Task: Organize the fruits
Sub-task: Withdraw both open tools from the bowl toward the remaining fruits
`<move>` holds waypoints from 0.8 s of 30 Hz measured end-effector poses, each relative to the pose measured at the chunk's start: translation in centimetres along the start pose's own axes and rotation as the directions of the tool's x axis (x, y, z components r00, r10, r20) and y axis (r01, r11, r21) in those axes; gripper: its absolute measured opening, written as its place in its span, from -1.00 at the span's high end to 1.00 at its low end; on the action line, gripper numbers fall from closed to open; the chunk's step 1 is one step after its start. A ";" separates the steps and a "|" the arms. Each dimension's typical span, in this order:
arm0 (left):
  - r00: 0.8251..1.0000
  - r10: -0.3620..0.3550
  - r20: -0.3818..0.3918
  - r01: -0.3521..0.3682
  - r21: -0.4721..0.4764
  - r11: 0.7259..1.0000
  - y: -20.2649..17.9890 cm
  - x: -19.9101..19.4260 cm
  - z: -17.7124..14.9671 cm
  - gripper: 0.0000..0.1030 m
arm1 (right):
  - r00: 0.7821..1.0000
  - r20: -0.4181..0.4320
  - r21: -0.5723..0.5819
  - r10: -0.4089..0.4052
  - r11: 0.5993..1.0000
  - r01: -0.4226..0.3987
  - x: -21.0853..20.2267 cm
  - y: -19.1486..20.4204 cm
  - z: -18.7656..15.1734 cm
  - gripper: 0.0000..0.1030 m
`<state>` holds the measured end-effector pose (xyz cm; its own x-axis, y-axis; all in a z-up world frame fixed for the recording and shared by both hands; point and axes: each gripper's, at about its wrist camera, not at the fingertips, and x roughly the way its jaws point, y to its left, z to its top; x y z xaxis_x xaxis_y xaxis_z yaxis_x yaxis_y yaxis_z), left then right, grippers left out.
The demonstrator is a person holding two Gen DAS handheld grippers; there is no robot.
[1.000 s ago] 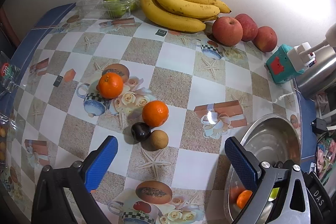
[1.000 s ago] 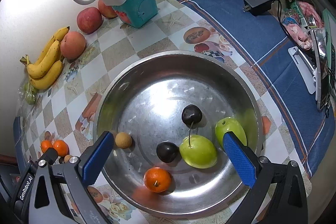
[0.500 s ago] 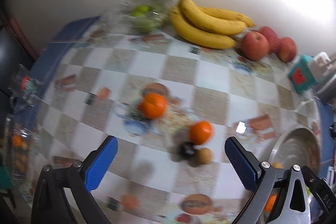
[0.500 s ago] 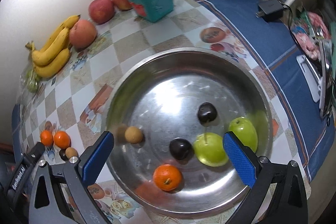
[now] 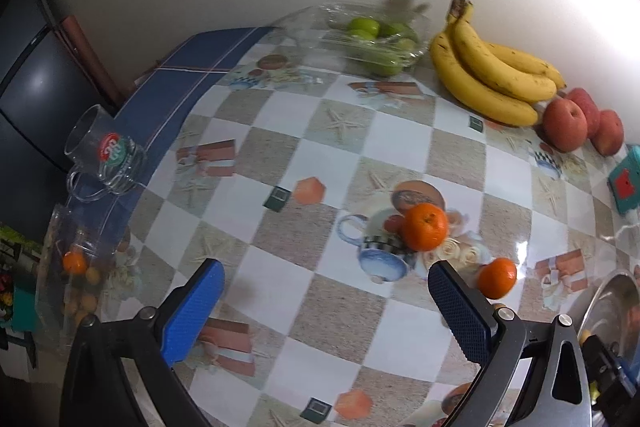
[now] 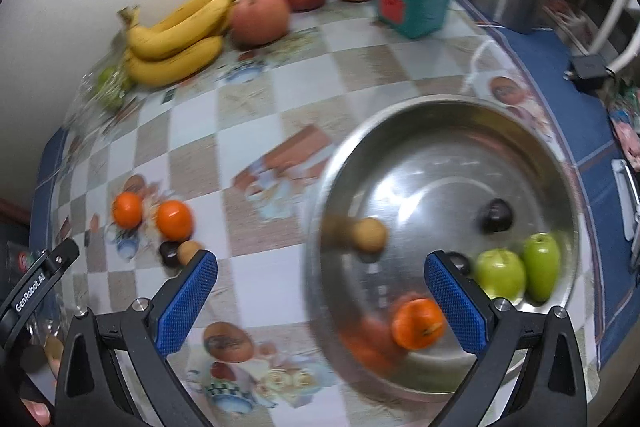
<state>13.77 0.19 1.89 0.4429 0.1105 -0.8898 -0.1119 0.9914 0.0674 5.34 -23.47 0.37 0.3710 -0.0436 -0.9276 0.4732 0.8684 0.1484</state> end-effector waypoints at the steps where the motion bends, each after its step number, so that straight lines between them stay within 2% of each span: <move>1: 1.000 -0.006 0.000 0.006 -0.011 1.000 0.4 0.0 0.1 -1.00 | 1.000 -0.004 -0.010 0.007 1.000 -0.007 0.1 0.6 -0.1 -1.00; 10: 0.999 -0.051 -0.008 0.050 -0.058 0.997 2.0 0.5 0.5 -1.00 | 0.994 -0.020 -0.098 0.111 0.989 -0.112 1.1 5.0 -0.6 -1.00; 21: 0.988 -0.129 -0.081 0.124 -0.063 0.990 0.2 2.8 0.1 -1.00 | 0.995 -0.031 -0.153 0.097 0.983 -0.101 3.5 7.0 -0.9 -1.00; 24: 0.986 -0.131 -0.102 0.126 -0.054 0.991 -0.5 3.5 -0.1 -1.00 | 0.994 -0.033 -0.156 0.109 0.981 -0.113 4.1 7.2 -1.0 -1.00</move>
<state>15.32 0.08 -1.31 0.3603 -0.0284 -0.9324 -0.1031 0.9922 -0.0701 9.47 -16.90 -2.67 0.3940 0.0673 -0.9166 0.2978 0.9341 0.1967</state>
